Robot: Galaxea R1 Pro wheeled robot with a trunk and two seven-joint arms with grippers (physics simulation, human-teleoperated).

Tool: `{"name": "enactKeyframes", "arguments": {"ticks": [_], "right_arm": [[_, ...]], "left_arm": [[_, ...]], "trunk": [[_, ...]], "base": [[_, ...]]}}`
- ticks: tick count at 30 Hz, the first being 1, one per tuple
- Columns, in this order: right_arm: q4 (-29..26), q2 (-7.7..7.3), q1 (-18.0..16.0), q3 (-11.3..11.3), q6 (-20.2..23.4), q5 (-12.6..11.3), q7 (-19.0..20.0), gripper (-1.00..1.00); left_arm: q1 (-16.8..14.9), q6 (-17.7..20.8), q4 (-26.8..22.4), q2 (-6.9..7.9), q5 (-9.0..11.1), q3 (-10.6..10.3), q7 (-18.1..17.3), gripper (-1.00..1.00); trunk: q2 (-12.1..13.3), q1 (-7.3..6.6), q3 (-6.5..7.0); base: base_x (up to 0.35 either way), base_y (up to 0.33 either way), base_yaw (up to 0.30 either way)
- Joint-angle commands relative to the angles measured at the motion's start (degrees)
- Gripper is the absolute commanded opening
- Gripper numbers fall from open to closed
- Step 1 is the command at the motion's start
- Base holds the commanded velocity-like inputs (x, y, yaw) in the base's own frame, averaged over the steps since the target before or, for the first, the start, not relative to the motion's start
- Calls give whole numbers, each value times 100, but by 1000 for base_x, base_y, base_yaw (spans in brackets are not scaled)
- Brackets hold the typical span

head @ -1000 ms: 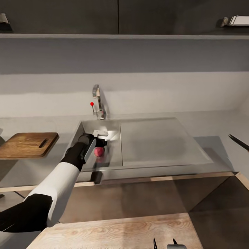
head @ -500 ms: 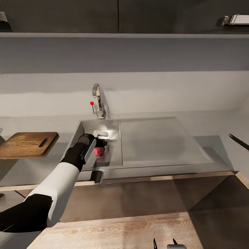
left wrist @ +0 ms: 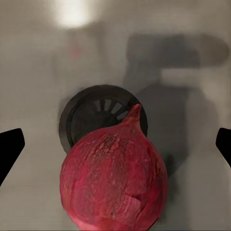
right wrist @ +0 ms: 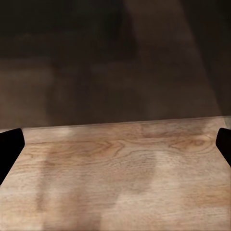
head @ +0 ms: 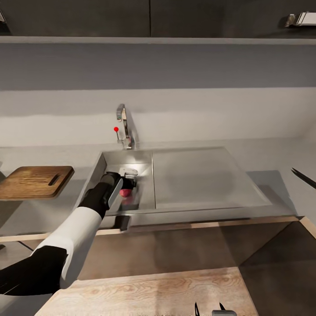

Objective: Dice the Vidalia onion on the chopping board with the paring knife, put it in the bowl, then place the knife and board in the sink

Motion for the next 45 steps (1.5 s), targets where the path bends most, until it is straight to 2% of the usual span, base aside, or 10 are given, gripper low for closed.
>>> {"name": "enactKeyframes", "arguments": {"ticks": [1,20,45], "right_arm": [[4,1,-3,51,-14,-36,-23,100],[4,1,-3,51,-14,-36,-23,100],[4,1,-3,51,-14,-36,-23,100]], "left_arm": [[-2,-14,6,-2,10,-17,29,100],[4,-80,108,1,9,-15,29,100],[4,-89,303,10,-14,-14,37,100]], "trunk": [[-3,0,-12],[-3,0,-136],[-3,0,-147]], "base": [[0,0,0],[0,0,0],[0,0,0]]}}
